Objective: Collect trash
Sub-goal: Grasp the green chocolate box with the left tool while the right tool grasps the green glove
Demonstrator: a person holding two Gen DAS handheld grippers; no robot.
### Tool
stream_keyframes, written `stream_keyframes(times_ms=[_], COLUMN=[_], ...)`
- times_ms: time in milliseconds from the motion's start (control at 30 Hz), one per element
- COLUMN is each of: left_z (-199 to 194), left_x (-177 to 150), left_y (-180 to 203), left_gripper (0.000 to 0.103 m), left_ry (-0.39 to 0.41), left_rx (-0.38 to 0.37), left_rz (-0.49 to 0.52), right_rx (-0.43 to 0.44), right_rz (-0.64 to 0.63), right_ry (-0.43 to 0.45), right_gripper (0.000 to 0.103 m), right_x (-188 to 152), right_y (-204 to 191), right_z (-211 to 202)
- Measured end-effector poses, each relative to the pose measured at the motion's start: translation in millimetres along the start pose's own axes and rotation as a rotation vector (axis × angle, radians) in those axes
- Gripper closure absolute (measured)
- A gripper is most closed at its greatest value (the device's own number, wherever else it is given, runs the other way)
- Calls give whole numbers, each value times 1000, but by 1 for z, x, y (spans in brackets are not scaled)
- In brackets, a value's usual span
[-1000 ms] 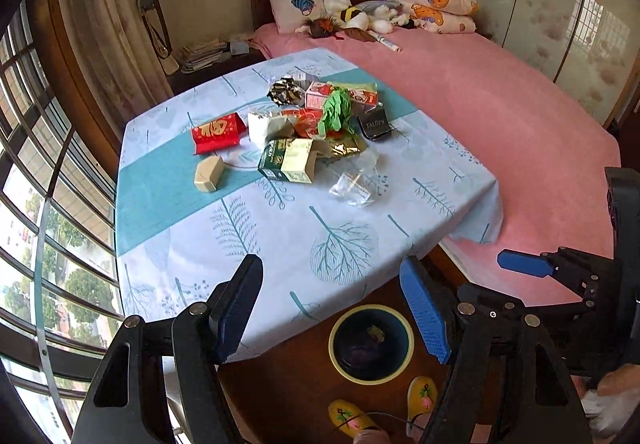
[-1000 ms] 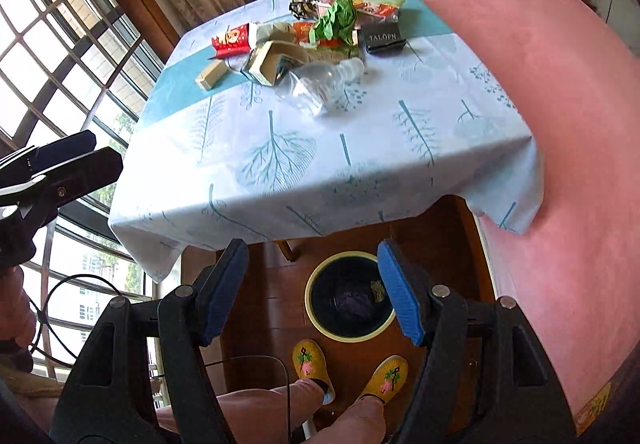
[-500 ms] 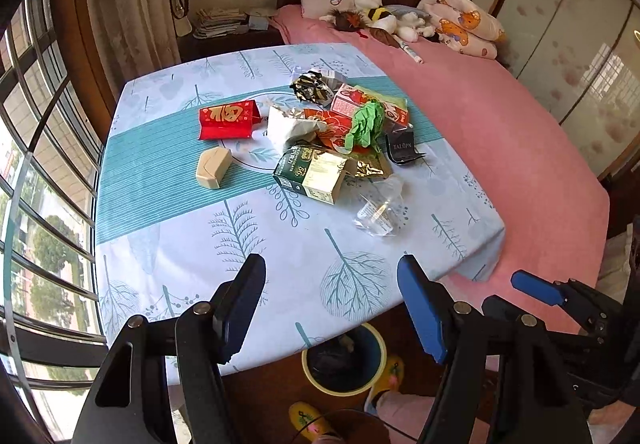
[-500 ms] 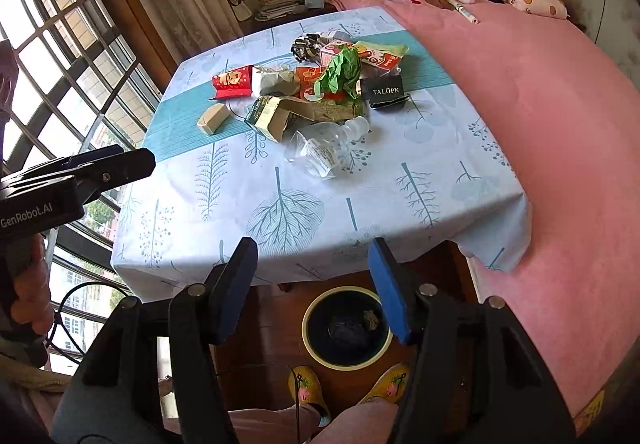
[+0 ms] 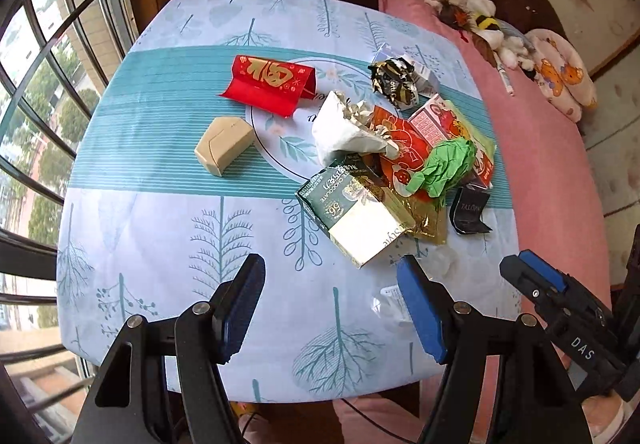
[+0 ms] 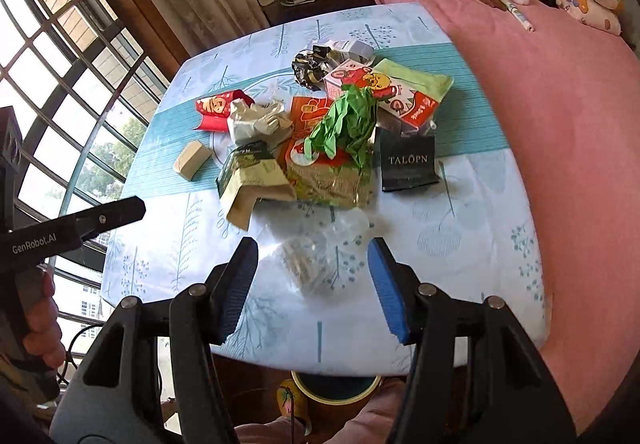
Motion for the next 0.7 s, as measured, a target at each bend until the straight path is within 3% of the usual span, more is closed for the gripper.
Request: stream_keyframes(times_ms=[167,300,467,700], left_z=[45,68,86,110], left_x=[13,21,24,21], left_y=[18,23,22,28], left_gripper=[33,33,33,33], left_ry=[-95,-119,-152,-194], left_rx=[17,42,58,95], left_rz=[-147,-232,-308,-337], right_rx=[66,128,151,168], right_rz=[-2,5,-7,-19], right_ry=[-70,-122,-195,-223], right_gripper=[49,49,49,49], right_x=[55,82,95,101], right_y=[41,53,59,61], right_z=[49,88,128,152])
Point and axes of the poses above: each gripper's, at about its wrist camera, not at the fingertips, and z roughly the way its jaws point, y to its right, x to its top, the point moved 8 cm from there along z, roughly the way its jaws point, and after that the axes turned 7 degrees about x, right-handed, at the moved point
